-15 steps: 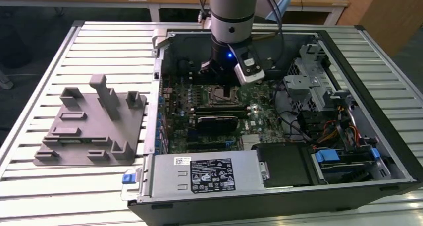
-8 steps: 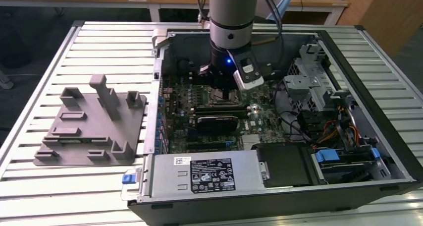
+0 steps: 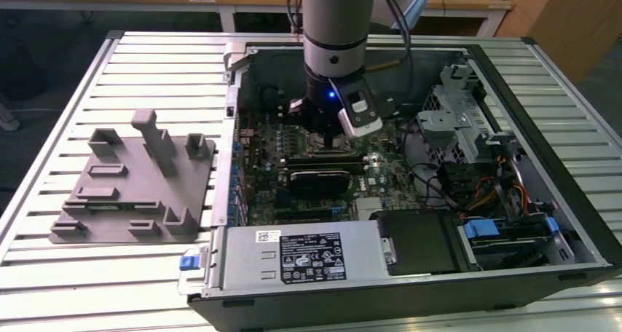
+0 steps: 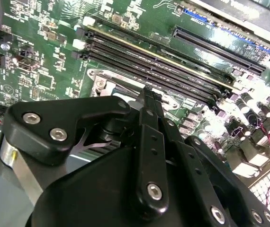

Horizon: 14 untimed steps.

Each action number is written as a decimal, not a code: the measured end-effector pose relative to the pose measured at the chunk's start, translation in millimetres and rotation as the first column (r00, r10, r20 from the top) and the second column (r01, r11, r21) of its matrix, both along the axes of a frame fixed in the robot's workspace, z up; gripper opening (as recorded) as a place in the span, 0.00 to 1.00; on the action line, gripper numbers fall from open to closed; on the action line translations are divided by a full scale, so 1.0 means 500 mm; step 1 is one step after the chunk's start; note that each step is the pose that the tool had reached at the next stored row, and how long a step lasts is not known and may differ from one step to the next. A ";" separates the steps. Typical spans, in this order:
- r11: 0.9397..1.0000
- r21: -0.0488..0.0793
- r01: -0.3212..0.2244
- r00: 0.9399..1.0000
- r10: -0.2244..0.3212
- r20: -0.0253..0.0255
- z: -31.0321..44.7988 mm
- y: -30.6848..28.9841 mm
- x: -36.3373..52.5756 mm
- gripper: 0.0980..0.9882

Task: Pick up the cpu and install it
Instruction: 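Install the second cpu locking lever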

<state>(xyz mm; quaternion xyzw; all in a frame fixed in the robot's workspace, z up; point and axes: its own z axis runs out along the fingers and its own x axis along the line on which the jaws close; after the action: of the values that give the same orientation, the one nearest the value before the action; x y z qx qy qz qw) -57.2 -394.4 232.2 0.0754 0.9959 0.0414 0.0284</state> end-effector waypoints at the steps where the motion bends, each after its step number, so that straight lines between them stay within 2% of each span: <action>1: 1.000 0.003 0.000 1.000 0.000 0.000 -0.001 -0.001 -0.001 0.01; 10: 0.999 0.040 0.000 1.000 0.000 0.000 -0.012 -0.018 -0.017 0.01; 14: 0.999 0.052 0.000 1.000 0.000 0.000 -0.019 -0.022 -0.027 0.01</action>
<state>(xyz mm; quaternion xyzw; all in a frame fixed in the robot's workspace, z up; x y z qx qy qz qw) -70.5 -405.5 222.7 0.0761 0.9945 0.0671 0.0264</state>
